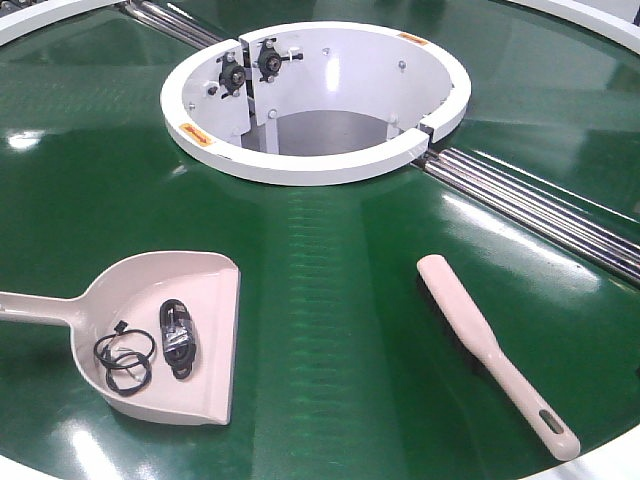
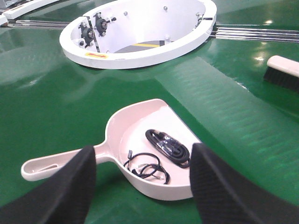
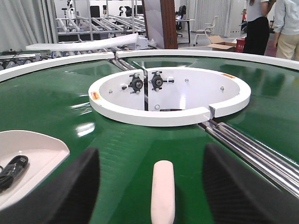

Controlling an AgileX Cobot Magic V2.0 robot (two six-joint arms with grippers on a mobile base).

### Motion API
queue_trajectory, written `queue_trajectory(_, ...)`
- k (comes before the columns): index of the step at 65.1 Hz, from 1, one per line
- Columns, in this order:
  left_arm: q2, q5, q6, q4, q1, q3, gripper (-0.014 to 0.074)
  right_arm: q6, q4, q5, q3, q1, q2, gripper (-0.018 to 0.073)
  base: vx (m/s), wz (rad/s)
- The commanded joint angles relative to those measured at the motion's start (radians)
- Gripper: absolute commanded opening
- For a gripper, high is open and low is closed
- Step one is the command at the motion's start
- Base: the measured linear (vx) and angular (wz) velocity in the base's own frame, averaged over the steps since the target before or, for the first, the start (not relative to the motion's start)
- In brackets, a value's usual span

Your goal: Clean and inspect green conveyor with broom and dustpan

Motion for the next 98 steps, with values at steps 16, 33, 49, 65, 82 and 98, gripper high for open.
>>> queue_trajectory(16, -0.004, -0.09, 0.0, -0.024, -0.006, -0.009, -0.0009, -0.014, 0.001, -0.08, -0.026, -0.003, 0.011, -0.001, 0.0, 0.0)
queue_trajectory(33, -0.004, -0.079, -0.001, -0.023, -0.006, -0.009, -0.0008, -0.014, 0.001, -0.076, -0.026, -0.003, 0.011, -0.0008, 0.0, 0.0)
queue_trajectory(49, -0.004, -0.079, -0.001, -0.023, -0.006, -0.009, -0.0008, -0.014, 0.001, -0.076, -0.026, -0.003, 0.011, -0.0008, 0.0, 0.0)
queue_trajectory(65, -0.004, -0.101, -0.001, -0.021, -0.006, 0.014, -0.0008, -0.014, 0.001, -0.076, -0.026, -0.003, 0.011, -0.0008, 0.0, 0.0)
queue_trajectory(82, -0.151, -0.309, 0.008, 0.033, 0.0, 0.291, -0.0008, -0.014, 0.001, -0.076, -0.026, -0.003, 0.011, -0.0008, 0.0, 0.0)
queue_trajectory(98, -0.272, -0.78, 0.005, 0.038, 0.058, 0.546, -0.0008, -0.014, 0.001, -0.075, -0.026, -0.003, 0.011, -0.0008, 0.0, 0.0)
